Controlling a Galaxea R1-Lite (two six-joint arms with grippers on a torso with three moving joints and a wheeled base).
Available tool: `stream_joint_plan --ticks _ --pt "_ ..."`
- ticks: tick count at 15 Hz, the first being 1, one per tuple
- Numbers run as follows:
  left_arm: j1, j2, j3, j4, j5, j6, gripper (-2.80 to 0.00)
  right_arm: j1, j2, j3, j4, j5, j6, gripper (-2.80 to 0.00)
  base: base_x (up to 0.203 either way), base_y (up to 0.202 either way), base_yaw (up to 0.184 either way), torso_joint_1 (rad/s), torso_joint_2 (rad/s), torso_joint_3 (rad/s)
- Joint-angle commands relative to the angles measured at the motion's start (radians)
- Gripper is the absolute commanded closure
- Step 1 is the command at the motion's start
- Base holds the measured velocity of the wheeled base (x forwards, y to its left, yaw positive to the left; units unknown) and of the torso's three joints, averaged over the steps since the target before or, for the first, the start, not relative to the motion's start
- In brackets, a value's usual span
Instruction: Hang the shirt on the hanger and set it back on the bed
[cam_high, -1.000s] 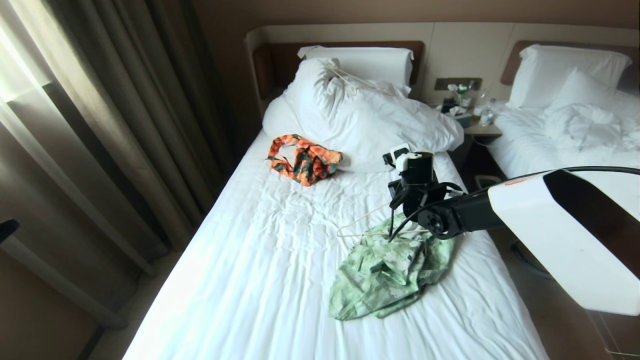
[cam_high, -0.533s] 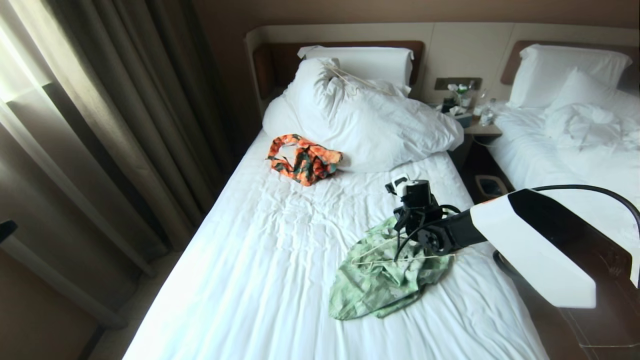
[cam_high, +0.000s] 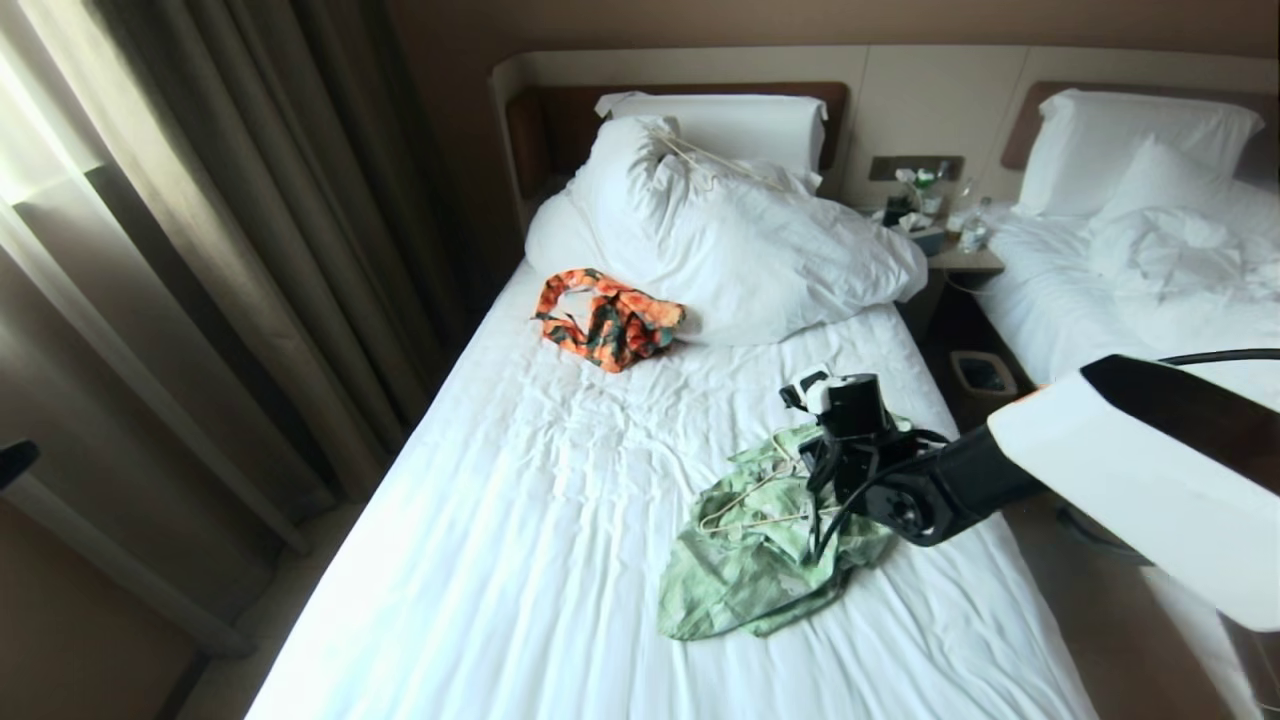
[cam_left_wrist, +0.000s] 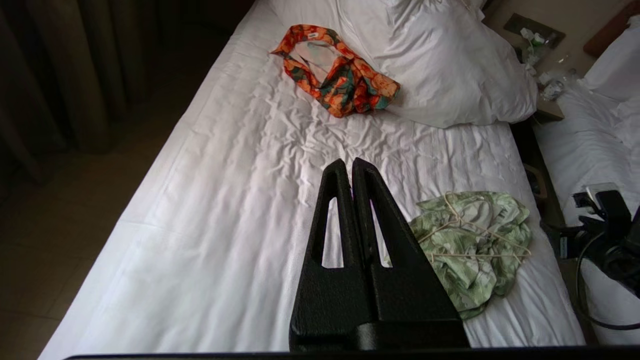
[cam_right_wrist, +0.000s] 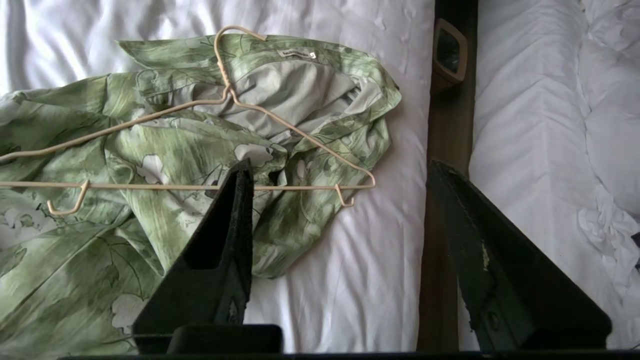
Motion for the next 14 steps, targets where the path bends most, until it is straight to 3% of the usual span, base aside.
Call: stream_joint_plan --ticks 1,3,7,10,14 --pt "-0.029 0.002 0.000 -0.004 -0.013 -0.006 0.00 0.015 -0.203 0.158 -0.044 -0.003 0.001 0.00 0.000 0.000 0.000 0.000 0.00 0.000" --pt "-0.087 -0.002 0.004 -0.013 -0.039 -0.027 0.00 0.017 -0.325 0.268 -0.072 -0.007 0.002 0.00 0.000 0.000 0.000 0.000 0.00 0.000" --pt "-0.274 -0.063 0.007 -0.028 -0.060 -0.073 0.00 0.028 -0.657 0.417 -0.100 -0.032 -0.005 0.00 0.000 0.000 0.000 0.000 0.00 0.000" --pt "-0.291 -0.160 0.012 -0.016 -0.076 -0.095 0.00 0.031 -0.935 0.475 -0.104 -0.087 -0.009 0.00 0.000 0.000 0.000 0.000 0.00 0.000" --pt "-0.255 -0.386 0.030 0.082 -0.036 -0.072 0.00 0.083 -1.243 0.606 -0.107 -0.268 -0.014 0.00 0.000 0.000 0.000 0.000 0.00 0.000"
